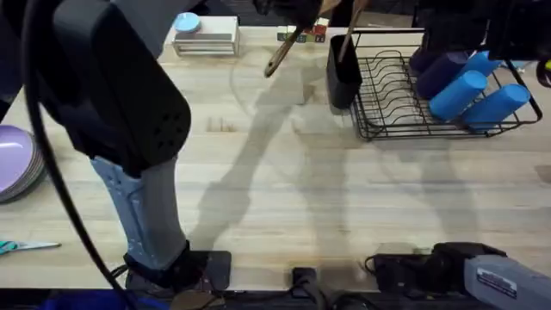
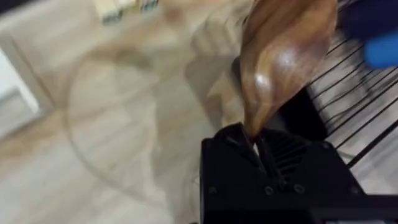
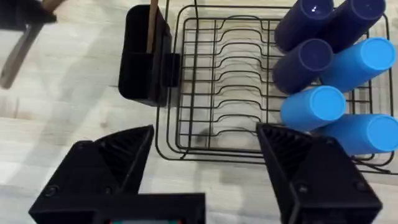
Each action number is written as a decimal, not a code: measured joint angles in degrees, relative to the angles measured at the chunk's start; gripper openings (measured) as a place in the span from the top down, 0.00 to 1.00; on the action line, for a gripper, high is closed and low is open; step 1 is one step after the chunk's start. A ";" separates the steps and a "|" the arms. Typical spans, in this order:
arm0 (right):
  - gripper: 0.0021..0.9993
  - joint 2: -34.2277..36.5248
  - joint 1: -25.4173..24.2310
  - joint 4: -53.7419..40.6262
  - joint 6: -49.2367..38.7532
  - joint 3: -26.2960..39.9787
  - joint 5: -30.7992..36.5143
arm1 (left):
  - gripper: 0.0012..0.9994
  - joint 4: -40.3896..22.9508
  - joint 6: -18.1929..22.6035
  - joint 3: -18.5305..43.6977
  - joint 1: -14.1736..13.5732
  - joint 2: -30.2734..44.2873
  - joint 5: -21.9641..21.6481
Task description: Pick up the spoon on the table one by one and put them onto the rack
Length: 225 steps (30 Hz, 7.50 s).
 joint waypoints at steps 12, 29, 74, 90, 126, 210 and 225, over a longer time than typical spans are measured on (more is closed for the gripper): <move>0.00 0.00 0.00 0.00 -0.19 0.00 0.00 | 0.96 15.21 -0.66 0.42 -4.85 -4.21 4.36; 0.00 0.00 0.00 0.00 -0.22 0.00 0.00 | 0.96 14.94 2.25 0.42 -4.62 -4.21 5.80; 0.00 0.00 0.00 0.00 -0.24 0.02 0.00 | 0.96 44.57 0.85 -18.40 -5.72 -4.21 20.91; 0.00 0.00 0.00 -0.02 -0.27 0.02 0.00 | 0.96 42.76 4.06 -28.81 -3.66 -10.05 22.08; 0.00 0.02 0.00 -0.13 -0.41 0.02 0.00 | 0.96 80.11 -2.46 -47.25 -8.10 -14.92 25.45; 0.00 0.00 0.00 -0.57 -0.39 0.02 0.00 | 0.00 36.95 -5.95 -48.54 3.86 -30.26 2.56; 0.00 0.02 0.00 -1.38 -0.41 0.02 0.00 | 0.00 9.90 -1.51 -48.54 9.86 -47.18 -16.92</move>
